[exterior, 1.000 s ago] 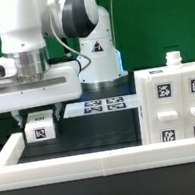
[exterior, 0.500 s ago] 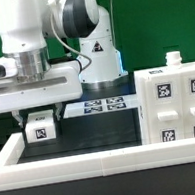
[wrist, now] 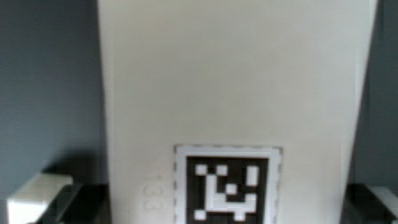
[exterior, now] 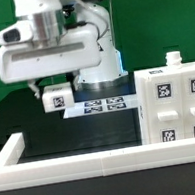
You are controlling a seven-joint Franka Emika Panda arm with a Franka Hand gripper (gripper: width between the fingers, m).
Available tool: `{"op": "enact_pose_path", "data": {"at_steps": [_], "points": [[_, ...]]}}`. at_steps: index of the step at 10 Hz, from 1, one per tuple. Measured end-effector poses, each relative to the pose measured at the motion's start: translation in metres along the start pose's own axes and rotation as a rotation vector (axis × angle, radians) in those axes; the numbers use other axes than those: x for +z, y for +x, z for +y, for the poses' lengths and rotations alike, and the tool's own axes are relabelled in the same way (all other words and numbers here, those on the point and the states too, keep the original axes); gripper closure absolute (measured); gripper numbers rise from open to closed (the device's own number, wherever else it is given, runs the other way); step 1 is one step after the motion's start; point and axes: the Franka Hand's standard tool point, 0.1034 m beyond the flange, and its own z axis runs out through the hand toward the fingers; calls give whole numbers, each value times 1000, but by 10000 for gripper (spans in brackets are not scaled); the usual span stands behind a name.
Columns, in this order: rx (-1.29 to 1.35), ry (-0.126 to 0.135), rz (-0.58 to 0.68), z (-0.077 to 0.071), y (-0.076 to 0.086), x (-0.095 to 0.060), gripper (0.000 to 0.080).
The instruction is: Assemble cabinet
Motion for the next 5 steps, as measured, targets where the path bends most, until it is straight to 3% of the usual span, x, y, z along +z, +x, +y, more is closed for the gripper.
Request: {"op": "enact_pose_path", "data": {"at_steps": [2,5], "points": [[80,14,1,-37,19,-31,239],[166,11,0,-94,65,-74,239]]}}
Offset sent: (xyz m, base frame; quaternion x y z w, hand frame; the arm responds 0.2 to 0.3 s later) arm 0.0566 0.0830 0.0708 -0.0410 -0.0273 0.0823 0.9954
